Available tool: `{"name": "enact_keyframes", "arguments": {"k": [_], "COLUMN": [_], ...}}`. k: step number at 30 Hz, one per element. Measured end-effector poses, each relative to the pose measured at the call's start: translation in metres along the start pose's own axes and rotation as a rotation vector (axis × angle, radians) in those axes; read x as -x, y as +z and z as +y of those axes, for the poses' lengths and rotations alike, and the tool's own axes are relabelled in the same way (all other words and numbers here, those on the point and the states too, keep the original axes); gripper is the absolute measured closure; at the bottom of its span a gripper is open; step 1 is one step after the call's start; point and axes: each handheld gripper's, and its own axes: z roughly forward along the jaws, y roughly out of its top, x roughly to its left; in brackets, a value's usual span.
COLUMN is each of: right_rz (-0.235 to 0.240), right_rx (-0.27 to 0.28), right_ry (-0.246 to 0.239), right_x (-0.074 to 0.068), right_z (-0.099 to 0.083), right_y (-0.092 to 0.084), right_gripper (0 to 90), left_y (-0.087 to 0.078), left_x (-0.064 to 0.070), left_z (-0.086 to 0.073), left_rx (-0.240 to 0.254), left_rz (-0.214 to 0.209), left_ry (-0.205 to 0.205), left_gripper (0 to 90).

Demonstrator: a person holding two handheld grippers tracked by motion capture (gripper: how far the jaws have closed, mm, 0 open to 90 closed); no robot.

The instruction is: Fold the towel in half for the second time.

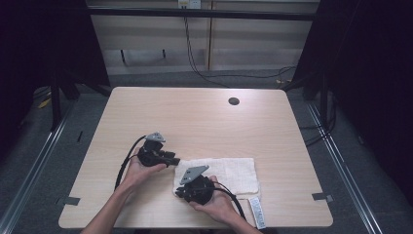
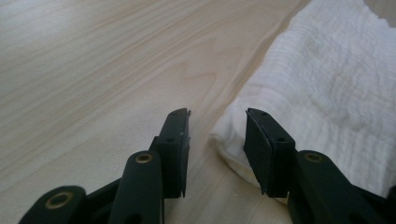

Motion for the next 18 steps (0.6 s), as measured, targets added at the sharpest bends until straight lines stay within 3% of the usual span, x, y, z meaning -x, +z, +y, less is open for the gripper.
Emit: {"name": "enact_keyframes", "arguments": {"k": [5, 8, 10, 13, 15, 18], "right_rz": [0.002, -0.005, -0.006, -0.001, 0.004, -0.013], "right_rx": [0.006, 0.002, 0.002, 0.015, 0.010, -0.009], "right_ry": [0.012, 0.003, 0.006, 0.017, 0.024, -0.013], "right_x": [0.001, 0.000, 0.000, 0.000, 0.000, -0.001], "right_z": [0.000, -0.001, -0.001, -0.002, -0.002, 0.001], "right_y": [0.000, 0.000, 0.000, 0.000, -0.001, 0.000], "right_gripper": [84.3, 84.4, 84.4, 84.4, 84.6, 84.8], "left_y": [0.008, 0.008, 0.008, 0.008, 0.008, 0.008], "left_x": [0.003, 0.006, 0.008, 0.012, 0.012, 0.010], "left_z": [-0.002, -0.002, -0.005, -0.008, -0.008, -0.009], "left_rx": [-0.026, -0.036, -0.032, -0.027, -0.030, -0.019], "left_rz": [-0.039, -0.036, -0.036, -0.032, -0.043, -0.057], "left_ry": [0.015, 0.019, 0.026, 0.057, 0.067, 0.043], "left_gripper": [60.4, 61.5, 65.9, 81.2, 84.5, 86.0]}}
